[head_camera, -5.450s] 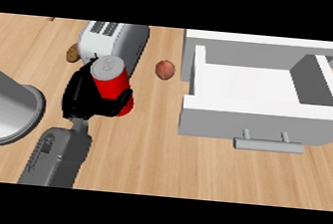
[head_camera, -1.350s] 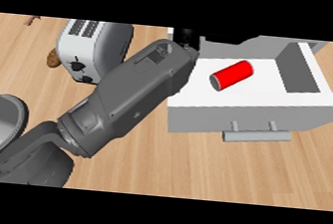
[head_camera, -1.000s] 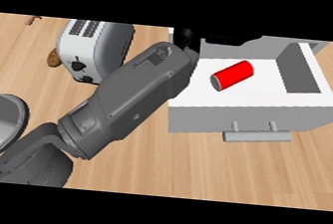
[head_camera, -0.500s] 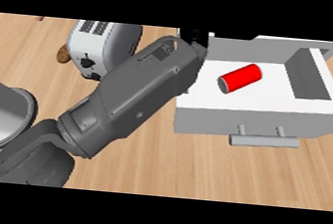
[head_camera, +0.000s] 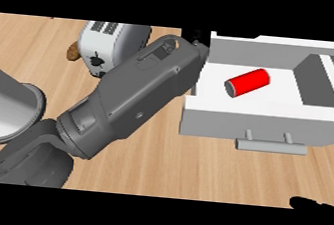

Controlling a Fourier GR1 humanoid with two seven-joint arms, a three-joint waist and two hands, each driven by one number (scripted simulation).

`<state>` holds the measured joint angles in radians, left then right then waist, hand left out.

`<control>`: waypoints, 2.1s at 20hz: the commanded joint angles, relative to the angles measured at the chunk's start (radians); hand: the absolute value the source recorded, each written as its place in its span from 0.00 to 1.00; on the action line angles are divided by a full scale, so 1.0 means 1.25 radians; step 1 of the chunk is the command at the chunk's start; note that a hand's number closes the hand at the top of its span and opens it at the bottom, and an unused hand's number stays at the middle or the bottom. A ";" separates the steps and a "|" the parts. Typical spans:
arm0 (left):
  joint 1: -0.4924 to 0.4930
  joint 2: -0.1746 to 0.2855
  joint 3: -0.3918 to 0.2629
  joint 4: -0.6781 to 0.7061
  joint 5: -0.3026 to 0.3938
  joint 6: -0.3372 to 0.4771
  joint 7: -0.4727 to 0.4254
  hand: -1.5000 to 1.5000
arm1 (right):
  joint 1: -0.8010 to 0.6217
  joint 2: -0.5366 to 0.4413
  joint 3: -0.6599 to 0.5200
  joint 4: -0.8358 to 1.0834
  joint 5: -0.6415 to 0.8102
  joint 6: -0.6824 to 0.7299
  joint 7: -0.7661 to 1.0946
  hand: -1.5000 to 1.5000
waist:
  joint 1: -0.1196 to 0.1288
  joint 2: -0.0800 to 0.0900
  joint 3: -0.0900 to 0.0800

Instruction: Pick up the can, place it into the drawer and close the drawer

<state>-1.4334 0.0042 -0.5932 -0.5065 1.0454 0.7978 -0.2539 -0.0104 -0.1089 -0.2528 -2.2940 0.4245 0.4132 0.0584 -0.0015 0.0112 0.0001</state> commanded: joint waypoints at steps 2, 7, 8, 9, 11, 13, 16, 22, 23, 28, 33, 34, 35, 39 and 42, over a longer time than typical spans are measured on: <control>0.022 -0.003 0.008 -0.006 -0.015 -0.009 0.000 0.00 | -0.114 0.006 0.113 0.122 0.203 -0.090 -0.014 0.00 | 0.009 -0.003 0.000; 0.011 0.041 0.021 -0.006 -0.036 -0.017 0.044 0.00 | -0.234 -0.018 0.165 0.298 0.314 -0.145 -0.046 0.00 | 0.021 -0.004 0.000; 0.004 0.035 0.012 -0.019 -0.042 0.004 0.065 0.00 | -0.237 -0.014 0.197 0.325 0.351 -0.156 -0.050 0.00 | 0.024 -0.006 0.000; 0.045 0.035 0.007 -0.045 -0.053 0.003 0.042 0.00 | -0.243 -0.015 0.195 0.363 0.363 -0.176 -0.067 0.00 | 0.025 -0.008 0.000; 0.025 0.059 0.020 -0.041 -0.057 0.000 0.068 0.00 | -0.269 -0.028 0.203 0.433 0.387 -0.199 -0.103 0.00 | 0.019 -0.006 0.000; 0.044 0.077 0.009 -0.075 -0.067 0.002 0.089 0.00 | -0.290 -0.042 0.212 0.494 0.422 -0.213 -0.112 0.00 | 0.025 -0.009 0.000; 0.082 0.085 0.004 -0.092 -0.076 0.000 0.081 0.00 | -0.358 -0.057 0.237 0.626 0.498 -0.252 -0.122 0.00 | 0.039 -0.005 0.000; 0.134 0.175 -0.008 -0.194 -0.105 0.005 0.141 0.00 | -0.403 -0.027 0.238 0.833 0.583 -0.404 -0.136 0.00 | 0.038 -0.009 0.000; 0.140 0.161 -0.004 -0.208 -0.111 0.039 0.136 0.00 | -0.418 -0.047 0.220 0.875 0.577 -0.411 -0.159 0.00 | 0.034 -0.009 0.000; 0.170 0.214 0.002 -0.285 -0.127 0.023 0.172 0.00 | -0.517 -0.016 0.203 1.074 0.624 -0.518 -0.149 0.00 | 0.042 -0.006 0.000; 0.203 0.257 0.009 -0.329 -0.140 0.015 0.198 0.00 | -0.591 -0.020 0.169 1.235 0.668 -0.627 -0.129 0.00 | 0.049 0.001 0.001; 0.190 0.281 0.008 -0.328 -0.146 0.007 0.228 0.00 | -0.604 -0.027 0.165 1.253 0.667 -0.642 -0.144 0.00 | 0.041 -0.001 0.001; 0.211 0.280 0.001 -0.374 -0.152 0.041 0.235 0.00 | -0.603 -0.025 0.155 1.274 0.661 -0.673 -0.156 0.00 | 0.046 -0.004 0.001; 0.217 0.274 0.011 -0.377 -0.166 0.051 0.229 0.00 | -0.659 -0.029 0.131 1.373 0.671 -0.746 -0.172 0.00 | 0.048 0.004 0.001; 0.252 0.297 0.000 -0.450 -0.168 0.060 0.259 0.00 | -0.676 -0.044 0.110 1.416 0.672 -0.786 -0.175 0.00 | 0.058 0.000 0.001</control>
<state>-1.1551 0.3521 -0.5865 -0.9972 0.8453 0.8533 0.0411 -0.8406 -0.1587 -0.0762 -0.6440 1.2698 -0.4834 -0.1544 0.0628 -0.0068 -0.0160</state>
